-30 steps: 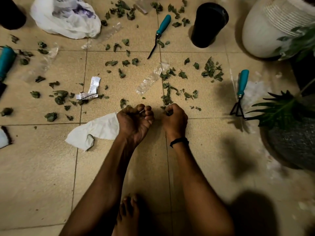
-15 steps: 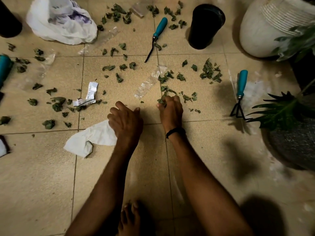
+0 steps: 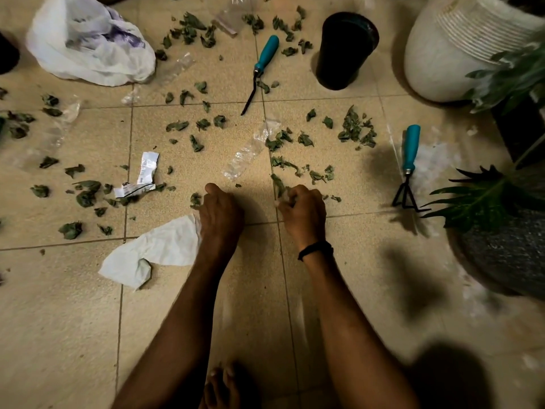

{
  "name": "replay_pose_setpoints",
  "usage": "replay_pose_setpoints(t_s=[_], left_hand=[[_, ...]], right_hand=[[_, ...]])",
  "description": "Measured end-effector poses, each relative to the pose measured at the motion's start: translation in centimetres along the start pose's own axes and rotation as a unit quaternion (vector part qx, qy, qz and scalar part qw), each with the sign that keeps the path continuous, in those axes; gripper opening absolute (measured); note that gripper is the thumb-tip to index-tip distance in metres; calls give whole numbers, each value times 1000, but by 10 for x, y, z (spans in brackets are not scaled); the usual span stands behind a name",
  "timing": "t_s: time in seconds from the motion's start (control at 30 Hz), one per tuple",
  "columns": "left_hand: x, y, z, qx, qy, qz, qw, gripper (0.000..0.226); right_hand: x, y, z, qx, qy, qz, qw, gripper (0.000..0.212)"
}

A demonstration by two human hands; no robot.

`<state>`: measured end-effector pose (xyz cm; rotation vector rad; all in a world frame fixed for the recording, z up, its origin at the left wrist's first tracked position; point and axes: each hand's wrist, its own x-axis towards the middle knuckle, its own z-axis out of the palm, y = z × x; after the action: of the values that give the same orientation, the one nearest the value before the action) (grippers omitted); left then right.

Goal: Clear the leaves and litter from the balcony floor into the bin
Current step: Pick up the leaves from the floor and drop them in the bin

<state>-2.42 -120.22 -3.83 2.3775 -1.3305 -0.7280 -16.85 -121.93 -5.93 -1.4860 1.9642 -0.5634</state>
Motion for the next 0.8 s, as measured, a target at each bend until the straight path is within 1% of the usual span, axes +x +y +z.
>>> replay_pose_setpoints(t_s=[0.07, 0.13, 0.17, 0.2, 0.27, 0.37, 0.43, 0.53, 0.6, 0.67, 0.73, 0.8], left_hand=[[2, -3, 4, -26, 43, 25, 998, 33], [7, -5, 2, -10, 87, -8, 996, 34], [9, -4, -1, 12, 88, -41, 995, 37], [11, -3, -5, 34, 81, -70, 994, 40], [16, -5, -8, 60, 42, -120, 990, 45], [24, -11, -9, 68, 2, -149, 986, 53], [27, -15, -6, 82, -3, -139, 987, 49], [27, -15, -6, 77, -11, -97, 992, 38], [29, -13, -6, 61, -18, -72, 995, 34], [34, -7, -7, 32, -41, -69, 996, 40], [36, 0, -6, -17, -57, -72, 996, 46], [35, 3, -4, -78, -56, -36, 995, 43]], right_hand=[[-6, 1, 6, -21, 0, -20, 1000, 14], [-6, -1, 6, -34, 10, -25, 999, 6], [-4, -2, 6, -27, 19, -18, 999, 9], [-2, -4, 5, -16, 31, -12, 999, 13], [1, -11, 3, 0, 52, -7, 999, 19], [8, -22, 8, -3, 34, -8, 999, 33], [14, -24, 14, 3, 2, 7, 1000, 42], [21, -25, 19, -1, -2, 1, 1000, 30], [22, -27, 16, 12, 18, 4, 1000, 19], [21, -22, 10, 72, 46, 34, 996, 7], [20, -13, 4, 160, 47, 87, 982, 9], [21, 0, -3, 212, 65, 114, 969, 10]])
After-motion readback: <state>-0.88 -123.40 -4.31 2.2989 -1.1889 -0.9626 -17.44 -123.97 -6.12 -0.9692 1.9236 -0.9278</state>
